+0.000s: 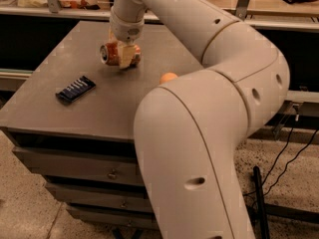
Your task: Knock coke can over
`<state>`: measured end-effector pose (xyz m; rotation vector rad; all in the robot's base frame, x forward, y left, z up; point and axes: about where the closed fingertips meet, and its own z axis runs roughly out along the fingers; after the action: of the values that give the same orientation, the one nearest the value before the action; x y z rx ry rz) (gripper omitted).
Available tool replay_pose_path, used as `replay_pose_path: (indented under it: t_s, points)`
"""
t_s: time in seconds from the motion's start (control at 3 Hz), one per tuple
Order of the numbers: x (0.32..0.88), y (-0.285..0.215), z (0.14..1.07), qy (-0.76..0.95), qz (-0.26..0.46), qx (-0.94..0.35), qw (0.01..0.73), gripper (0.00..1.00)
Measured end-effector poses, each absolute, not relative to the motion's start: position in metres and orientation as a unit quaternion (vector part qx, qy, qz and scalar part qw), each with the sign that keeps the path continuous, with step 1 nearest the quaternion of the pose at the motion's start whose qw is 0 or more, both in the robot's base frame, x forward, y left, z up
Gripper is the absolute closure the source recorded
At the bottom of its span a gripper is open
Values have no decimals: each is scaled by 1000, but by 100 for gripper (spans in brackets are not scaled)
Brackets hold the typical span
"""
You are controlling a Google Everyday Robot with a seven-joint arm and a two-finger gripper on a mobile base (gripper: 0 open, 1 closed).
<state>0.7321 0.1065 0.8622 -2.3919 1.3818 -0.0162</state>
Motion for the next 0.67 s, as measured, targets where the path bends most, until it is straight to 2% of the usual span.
replay_pose_path:
  t_s: [0.33,0.67]
  points:
    - [727,103,860,485,9,-853,191,0]
    - [724,102,859,483,20,-855,187,0]
